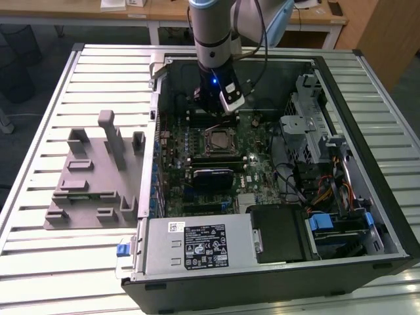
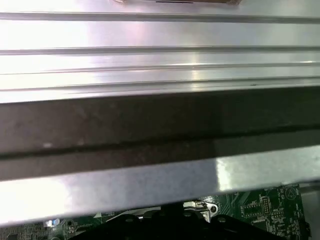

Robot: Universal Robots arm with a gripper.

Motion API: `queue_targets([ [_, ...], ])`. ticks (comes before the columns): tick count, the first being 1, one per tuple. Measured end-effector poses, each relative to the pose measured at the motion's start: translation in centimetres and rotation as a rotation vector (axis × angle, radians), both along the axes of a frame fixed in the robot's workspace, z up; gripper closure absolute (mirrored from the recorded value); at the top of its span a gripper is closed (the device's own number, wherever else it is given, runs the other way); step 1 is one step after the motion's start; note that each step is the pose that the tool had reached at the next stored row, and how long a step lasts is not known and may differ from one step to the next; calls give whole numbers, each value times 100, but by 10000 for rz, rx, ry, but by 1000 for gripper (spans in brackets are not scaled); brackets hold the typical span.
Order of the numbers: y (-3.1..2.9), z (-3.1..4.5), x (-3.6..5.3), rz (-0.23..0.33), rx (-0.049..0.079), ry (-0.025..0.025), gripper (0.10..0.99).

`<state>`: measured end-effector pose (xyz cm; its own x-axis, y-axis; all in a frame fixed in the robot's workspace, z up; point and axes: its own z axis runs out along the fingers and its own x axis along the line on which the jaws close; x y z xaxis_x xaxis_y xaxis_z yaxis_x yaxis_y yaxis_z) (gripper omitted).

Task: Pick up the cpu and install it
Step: 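Install the first cpu locking lever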

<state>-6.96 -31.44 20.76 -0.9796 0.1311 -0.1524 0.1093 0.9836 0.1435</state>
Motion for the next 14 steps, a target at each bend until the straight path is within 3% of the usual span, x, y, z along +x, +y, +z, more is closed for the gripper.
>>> queue_targets([
  [3, 0, -10, 0, -467, -2, 0, 980],
  [8, 0, -11, 0, -507, -3, 0, 980],
  [14, 12, -17, -1, -998, -4, -1, 980],
])
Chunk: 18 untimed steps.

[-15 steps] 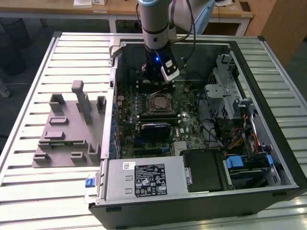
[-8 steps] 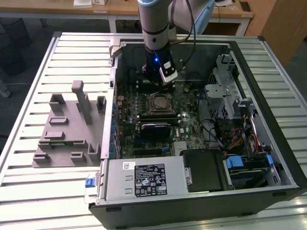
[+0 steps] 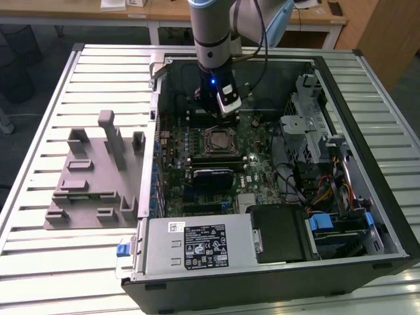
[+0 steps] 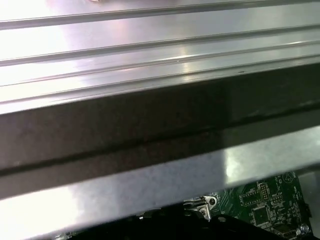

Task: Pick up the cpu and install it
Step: 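Install the first cpu locking lever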

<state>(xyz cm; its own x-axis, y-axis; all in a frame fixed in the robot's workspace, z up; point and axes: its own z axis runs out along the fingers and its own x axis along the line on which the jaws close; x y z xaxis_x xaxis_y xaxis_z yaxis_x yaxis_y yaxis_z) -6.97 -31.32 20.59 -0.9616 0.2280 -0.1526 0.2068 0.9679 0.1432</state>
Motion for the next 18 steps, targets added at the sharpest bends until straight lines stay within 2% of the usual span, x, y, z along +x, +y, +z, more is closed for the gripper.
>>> queue_targets([
  [5, 7, -7, -8, -187, 1, -3, 980],
  [12, 29, -23, -19, -725, 1, -10, 980],
  [18, 48, -25, -24, -818, 1, -10, 980],
])
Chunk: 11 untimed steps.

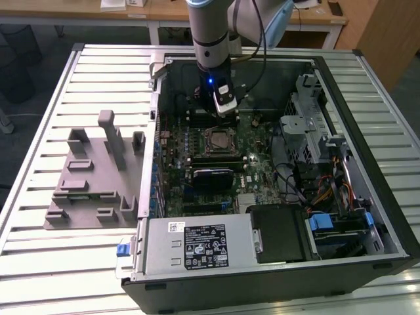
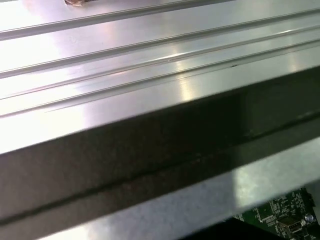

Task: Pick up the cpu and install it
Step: 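Install the first cpu locking lever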

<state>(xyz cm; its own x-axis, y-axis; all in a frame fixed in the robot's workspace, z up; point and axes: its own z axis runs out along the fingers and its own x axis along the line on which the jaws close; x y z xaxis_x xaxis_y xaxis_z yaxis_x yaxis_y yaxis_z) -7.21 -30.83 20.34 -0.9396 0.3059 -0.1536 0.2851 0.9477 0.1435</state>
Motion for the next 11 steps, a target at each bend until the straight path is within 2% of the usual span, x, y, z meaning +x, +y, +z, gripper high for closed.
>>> queue_targets([
  [2, 1, -10, 0, -2, -3, -18, 980],
  [5, 0, -41, -1, -1, -23, -71, 980],
  [11, 0, -66, 0, -1, -70, -81, 980],
])
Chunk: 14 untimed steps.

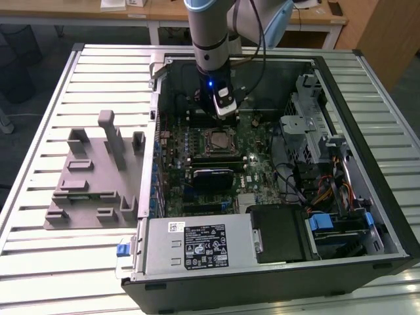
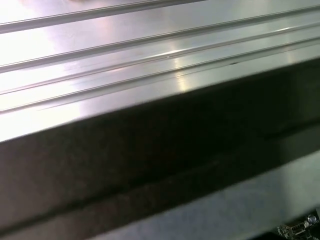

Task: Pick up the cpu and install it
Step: 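Install the first cpu locking lever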

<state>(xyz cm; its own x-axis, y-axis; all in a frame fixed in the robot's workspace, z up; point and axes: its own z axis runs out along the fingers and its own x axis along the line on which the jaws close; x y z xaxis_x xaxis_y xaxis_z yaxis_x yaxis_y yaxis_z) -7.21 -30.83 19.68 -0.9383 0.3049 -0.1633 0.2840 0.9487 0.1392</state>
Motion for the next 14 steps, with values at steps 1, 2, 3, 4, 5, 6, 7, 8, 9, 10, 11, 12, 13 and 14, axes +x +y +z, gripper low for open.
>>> queue_targets([
  [1, -1, -3, 0, 0, -7, -1, 980],
  [2, -4, -5, -1, -1, -13, -1, 980],
  [3, -7, -9, -1, -1, -19, -2, 980],
  [4, -10, -12, 0, 0, -23, -4, 980],
  [5, -13, -15, 0, 0, -30, -5, 980],
  [6, -17, -18, -1, -1, -38, -4, 980],
  [7, -20, -21, -1, -1, -46, -4, 980],
  [8, -22, -23, -1, -2, -57, -3, 980],
  [9, -25, -26, -1, -1, -67, -3, 980],
  [10, -27, -29, -1, -1, -76, -4, 980],
  [11, -28, -30, -1, -2, -81, -4, 980],
  [12, -27, -31, -1, -2, -80, -5, 980],
  [13, -27, -31, 0, -1, -80, -5, 980],
  [14, -27, -32, 0, 0, -78, -6, 980],
])
